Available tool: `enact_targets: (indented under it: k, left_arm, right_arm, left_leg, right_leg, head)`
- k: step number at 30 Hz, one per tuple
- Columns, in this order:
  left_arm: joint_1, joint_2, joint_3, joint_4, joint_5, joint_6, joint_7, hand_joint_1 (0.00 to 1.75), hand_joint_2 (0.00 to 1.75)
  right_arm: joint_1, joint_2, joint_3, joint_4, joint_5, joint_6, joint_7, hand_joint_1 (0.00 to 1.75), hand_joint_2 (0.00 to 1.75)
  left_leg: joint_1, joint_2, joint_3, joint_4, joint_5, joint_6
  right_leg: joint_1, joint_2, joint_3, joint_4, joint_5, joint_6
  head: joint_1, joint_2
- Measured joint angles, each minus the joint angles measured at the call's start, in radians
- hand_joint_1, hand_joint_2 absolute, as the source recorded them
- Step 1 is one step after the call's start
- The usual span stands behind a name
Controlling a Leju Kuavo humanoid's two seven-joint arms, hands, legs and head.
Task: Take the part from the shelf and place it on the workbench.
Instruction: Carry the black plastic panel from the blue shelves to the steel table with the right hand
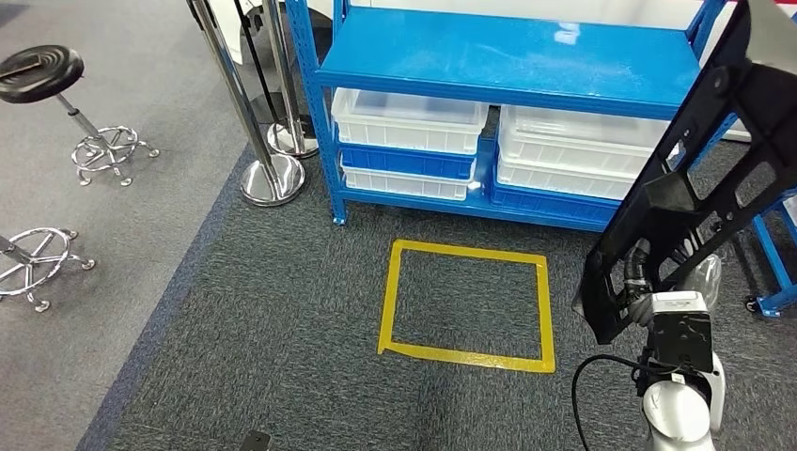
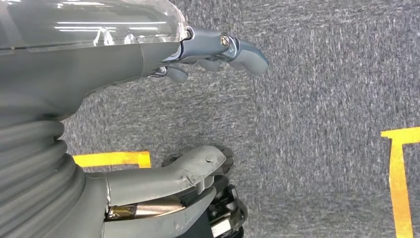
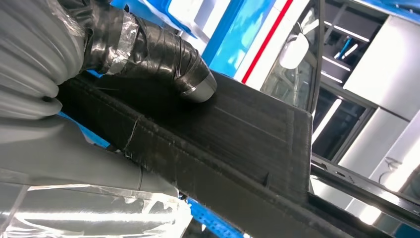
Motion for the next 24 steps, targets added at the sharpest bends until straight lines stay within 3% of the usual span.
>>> enact_targets:
  k: [2, 3, 6, 7, 8, 9, 10, 12, 14, 16, 18, 20, 22, 24]
  left_arm:
    - [0.001, 0.0, 0.0, 0.0, 0.0, 0.0, 0.001, 0.0, 1.75]
    - [0.001, 0.0, 0.0, 0.0, 0.0, 0.0, 0.001, 0.0, 1.75]
    - [0.002, 0.0, 0.0, 0.0, -0.001, -0.001, 0.003, 0.0, 1.75]
    - [0.002, 0.0, 0.0, 0.0, -0.001, -0.001, 0.004, 0.0, 1.75]
    - [0.003, 0.0, 0.0, 0.0, -0.001, -0.001, 0.005, 0.0, 1.75]
    - [0.003, 0.0, 0.0, 0.0, -0.001, -0.002, 0.006, 0.0, 1.75]
    - [0.003, 0.0, 0.0, 0.0, -0.001, -0.002, 0.007, 0.0, 1.75]
    - [0.002, 0.001, 0.0, 0.0, -0.001, -0.002, 0.008, 0.0, 1.75]
    - [0.0, 0.002, 0.0, 0.0, -0.001, -0.002, 0.008, 0.0, 1.75]
    - [0.0, 0.002, 0.0, 0.0, -0.002, -0.002, 0.008, 0.0, 1.75]
    - [0.001, 0.001, 0.0, 0.0, -0.002, -0.001, 0.008, 0.0, 1.75]
    - [0.0, 0.0, 0.0, 0.0, -0.002, -0.001, 0.008, 0.0, 1.75]
    - [0.0, 0.0, 0.0, 0.0, -0.002, -0.001, 0.008, 0.0, 1.75]
    - [0.003, 0.0, 0.0, 0.0, -0.002, -0.001, 0.008, 0.0, 1.75]
  right_arm:
    - [-0.001, 0.0, 0.0, 0.0, 0.0, 0.0, 0.0, 1.75, 1.75]
    - [-0.003, 0.0, 0.0, 0.0, 0.0, 0.001, 0.0, 1.75, 1.75]
    - [-0.005, 0.001, 0.0, 0.0, 0.001, 0.001, 0.001, 1.75, 1.75]
    - [-0.005, 0.001, 0.0, 0.0, 0.001, 0.001, 0.001, 1.75, 1.75]
    - [-0.005, 0.001, 0.0, 0.0, 0.001, 0.001, 0.001, 1.75, 1.75]
    - [-0.005, 0.002, 0.0, 0.0, 0.001, 0.001, 0.001, 1.75, 1.75]
    - [-0.005, 0.002, 0.0, 0.001, 0.002, 0.001, 0.001, 1.75, 1.75]
    - [-0.005, 0.002, 0.0, 0.0, 0.003, 0.001, 0.001, 1.75, 1.75]
    - [-0.006, 0.002, 0.0, 0.0, 0.005, 0.001, 0.001, 1.75, 1.75]
    - [-0.006, 0.003, 0.0, 0.001, 0.007, 0.001, 0.002, 1.75, 1.75]
    - [-0.006, 0.004, 0.0, 0.001, 0.007, 0.001, 0.002, 1.75, 1.75]
    - [-0.007, 0.004, 0.0, 0.001, 0.008, 0.0, 0.002, 1.75, 1.75]
    - [-0.006, 0.004, 0.0, 0.003, 0.008, 0.0, 0.003, 1.75, 1.75]
    - [-0.004, 0.004, 0.0, 0.005, 0.008, 0.0, 0.003, 1.75, 1.75]
  left_leg:
    - [0.001, -0.002, -0.008, 0.007, -0.001, -0.01]
    - [0.003, -0.003, -0.017, 0.024, -0.018, -0.015]
    - [0.009, -0.003, -0.074, 0.181, -0.131, -0.027]
    - [0.01, -0.002, -0.09, 0.237, -0.158, -0.029]
    - [0.011, -0.002, -0.093, 0.267, -0.167, -0.03]
    - [0.011, -0.002, -0.078, 0.26, -0.157, -0.027]
    - [0.01, -0.003, -0.045, 0.217, -0.133, -0.022]
    - [0.005, -0.004, 0.045, 0.08, -0.09, -0.007]
    - [-0.005, -0.004, 0.097, -0.009, -0.078, 0.004]
    - [-0.011, -0.004, 0.1, -0.031, -0.072, 0.01]
    - [-0.008, 0.0, 0.103, -0.053, -0.054, 0.021]
    - [-0.003, 0.003, 0.102, -0.069, -0.037, 0.03]
    - [-0.003, 0.005, 0.093, -0.07, -0.031, 0.034]
    - [-0.001, 0.006, 0.084, -0.064, -0.028, 0.032]
  right_leg:
    - [-0.001, -0.001, -0.008, -0.004, 0.008, -0.014]
    - [-0.002, -0.003, -0.013, -0.006, 0.014, -0.023]
    - [0.002, -0.006, -0.035, -0.007, 0.032, -0.041]
    - [0.004, -0.007, -0.043, -0.006, 0.037, -0.043]
    - [0.007, -0.007, -0.05, -0.005, 0.041, -0.044]
    - [0.009, -0.007, -0.057, -0.003, 0.045, -0.044]
    - [0.01, -0.007, -0.062, -0.002, 0.049, -0.044]
    - [0.012, -0.007, -0.069, -0.001, 0.056, -0.04]
    - [0.009, -0.008, -0.071, -0.004, 0.064, -0.031]
    - [0.003, -0.008, -0.072, -0.011, 0.074, -0.017]
    - [0.002, -0.007, -0.078, 0.0, 0.064, -0.007]
    - [0.005, -0.005, -0.11, 0.074, 0.01, -0.002]
    - [0.004, -0.003, -0.159, 0.194, -0.055, 0.004]
    - [-0.002, -0.004, -0.175, 0.248, -0.066, 0.012]
  head:
    - [0.0, 0.0]
    - [0.0, 0.0]
    - [-0.001, 0.0]
    - [-0.001, 0.0]
    - [-0.001, 0.0]
    - [-0.001, 0.0]
    - [-0.001, 0.0]
    - [-0.001, 0.0]
    - [-0.001, 0.0]
    - [-0.001, 0.0]
    - [-0.001, 0.0]
    - [0.0, 0.0]
    - [0.0, 0.0]
    - [0.0, 0.0]
